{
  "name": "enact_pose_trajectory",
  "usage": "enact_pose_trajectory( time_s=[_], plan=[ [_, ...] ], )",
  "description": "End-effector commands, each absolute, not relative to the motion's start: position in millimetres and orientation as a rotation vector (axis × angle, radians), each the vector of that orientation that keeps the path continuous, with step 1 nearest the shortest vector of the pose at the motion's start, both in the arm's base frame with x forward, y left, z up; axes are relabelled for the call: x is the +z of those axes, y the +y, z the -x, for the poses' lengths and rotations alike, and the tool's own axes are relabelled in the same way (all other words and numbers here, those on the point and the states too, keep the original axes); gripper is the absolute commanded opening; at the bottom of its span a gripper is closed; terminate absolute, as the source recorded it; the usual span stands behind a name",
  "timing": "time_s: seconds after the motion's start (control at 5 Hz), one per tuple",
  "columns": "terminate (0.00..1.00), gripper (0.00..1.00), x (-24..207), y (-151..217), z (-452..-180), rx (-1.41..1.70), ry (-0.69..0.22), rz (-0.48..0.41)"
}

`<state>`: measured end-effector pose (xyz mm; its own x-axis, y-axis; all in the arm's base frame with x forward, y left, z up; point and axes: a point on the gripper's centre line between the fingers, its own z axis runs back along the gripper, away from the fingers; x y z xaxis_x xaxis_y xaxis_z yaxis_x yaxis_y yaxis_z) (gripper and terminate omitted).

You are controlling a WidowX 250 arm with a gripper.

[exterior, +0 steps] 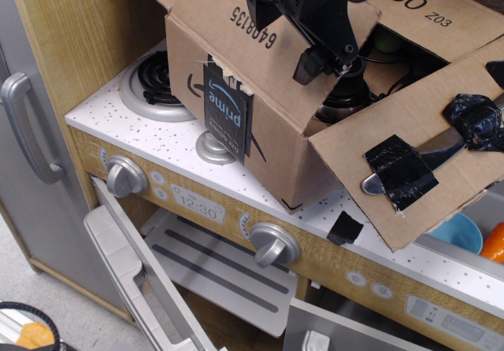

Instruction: Close large4fbox flaps

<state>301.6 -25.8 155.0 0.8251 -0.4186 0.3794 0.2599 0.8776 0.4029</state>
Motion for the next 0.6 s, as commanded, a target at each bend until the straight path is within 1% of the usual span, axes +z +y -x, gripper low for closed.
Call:
enact_pose_trajectory(
  time_s=[0.0, 0.2, 0.4],
  plan=[
    [0.0, 1.0, 156, -35, -327, -0.354, -0.602, -0.256],
    [0.0, 1.0, 140, -34, -335, -0.346, -0.565, -0.223],
    [0.0, 1.0, 116, -31, -332, -0.311, -0.503, -0.247]
  ],
)
